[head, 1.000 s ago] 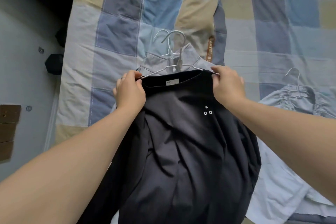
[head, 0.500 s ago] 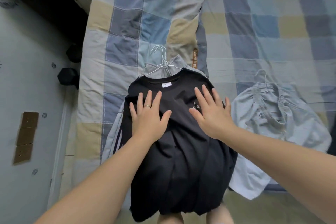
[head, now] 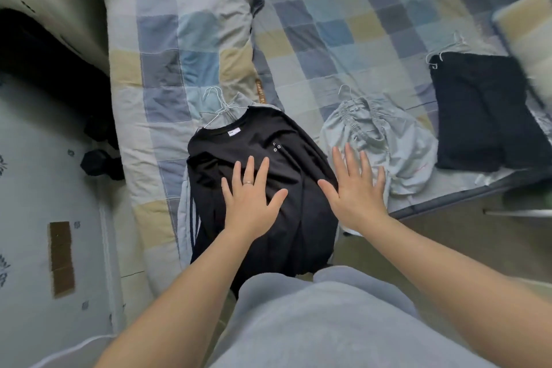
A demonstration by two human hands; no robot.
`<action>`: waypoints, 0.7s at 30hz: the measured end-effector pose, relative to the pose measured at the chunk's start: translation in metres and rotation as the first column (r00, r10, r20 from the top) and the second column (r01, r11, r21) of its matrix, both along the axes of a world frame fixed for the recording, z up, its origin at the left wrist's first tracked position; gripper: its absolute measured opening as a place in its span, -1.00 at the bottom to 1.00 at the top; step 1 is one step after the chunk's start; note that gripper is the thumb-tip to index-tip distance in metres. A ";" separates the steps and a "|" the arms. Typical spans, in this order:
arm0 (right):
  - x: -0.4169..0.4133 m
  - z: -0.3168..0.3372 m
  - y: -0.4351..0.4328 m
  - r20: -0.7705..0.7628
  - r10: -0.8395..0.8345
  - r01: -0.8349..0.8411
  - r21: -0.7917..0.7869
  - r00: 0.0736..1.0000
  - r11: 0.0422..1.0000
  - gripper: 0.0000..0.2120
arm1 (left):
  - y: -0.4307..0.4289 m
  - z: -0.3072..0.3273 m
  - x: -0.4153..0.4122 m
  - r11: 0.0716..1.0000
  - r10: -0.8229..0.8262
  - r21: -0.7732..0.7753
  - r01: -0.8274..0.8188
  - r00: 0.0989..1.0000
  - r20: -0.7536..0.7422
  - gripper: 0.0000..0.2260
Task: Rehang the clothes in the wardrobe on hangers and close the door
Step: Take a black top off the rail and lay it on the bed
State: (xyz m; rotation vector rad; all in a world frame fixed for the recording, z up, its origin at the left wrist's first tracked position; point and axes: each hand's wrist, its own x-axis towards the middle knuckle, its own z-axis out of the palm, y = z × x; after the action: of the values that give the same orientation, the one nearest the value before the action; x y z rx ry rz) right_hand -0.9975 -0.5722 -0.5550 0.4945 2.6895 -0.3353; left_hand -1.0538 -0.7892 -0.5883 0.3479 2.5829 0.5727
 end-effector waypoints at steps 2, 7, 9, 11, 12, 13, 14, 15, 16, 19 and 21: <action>0.026 0.006 0.006 0.000 -0.068 0.068 0.029 0.998 0.997 -0.29 | 0.015 0.005 0.009 0.997 -0.072 0.024 0.072 0.997 -0.028 -0.33; 0.079 0.023 0.029 -0.011 -0.245 0.246 0.080 0.969 0.966 -0.30 | 0.072 0.016 0.030 0.960 -0.262 0.083 0.267 0.963 -0.069 -0.34; 0.101 0.030 0.043 -0.024 -0.344 0.345 0.083 0.939 0.935 -0.31 | 0.101 0.020 0.040 0.927 -0.359 0.086 0.366 0.929 -0.090 -0.33; 0.127 0.039 0.059 -0.049 -0.426 0.429 0.092 0.903 0.899 -0.31 | 0.132 0.025 0.054 0.883 -0.449 0.101 0.459 0.887 -0.104 -0.32; 0.142 0.044 0.068 -0.064 -0.466 0.471 0.096 0.882 0.877 -0.31 | 0.149 0.027 0.062 0.858 -0.490 0.112 0.501 0.865 -0.111 -0.33; 0.159 0.049 0.078 -0.079 -0.510 0.516 0.101 0.857 0.851 -0.31 | 0.166 0.030 0.071 0.831 -0.530 0.123 0.542 0.839 -0.118 -0.34; 0.177 0.054 0.088 -0.092 -0.552 0.559 0.107 0.829 0.822 -0.31 | 0.183 0.034 0.082 0.803 -0.568 0.131 0.581 0.813 -0.126 -0.35; 0.195 0.058 0.098 -0.104 -0.592 0.601 0.111 0.799 0.792 -0.32 | 0.201 0.037 0.093 0.774 -0.603 0.137 0.618 0.786 -0.136 -0.35; 0.215 0.062 0.108 -0.121 -0.630 0.641 0.110 0.767 0.760 -0.32 | 0.218 0.041 0.106 0.743 -0.638 0.139 0.655 0.755 -0.150 -0.35; 0.281 0.069 0.136 -0.182 -0.735 0.755 0.078 0.653 0.651 -0.32 | 0.269 0.054 0.156 0.653 -0.719 0.146 0.743 0.669 -0.186 -0.35; 0.327 0.071 0.154 -0.201 -0.779 0.802 0.067 0.593 0.593 -0.32 | 0.300 0.060 0.195 0.603 -0.757 0.144 0.785 0.620 -0.209 -0.35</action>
State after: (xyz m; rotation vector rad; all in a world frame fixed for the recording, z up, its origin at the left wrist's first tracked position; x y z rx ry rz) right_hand -0.6701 -0.4184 -0.4837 1.8108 2.4546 -0.4079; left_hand -0.8590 -0.4891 -0.5281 1.5397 2.1429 0.5008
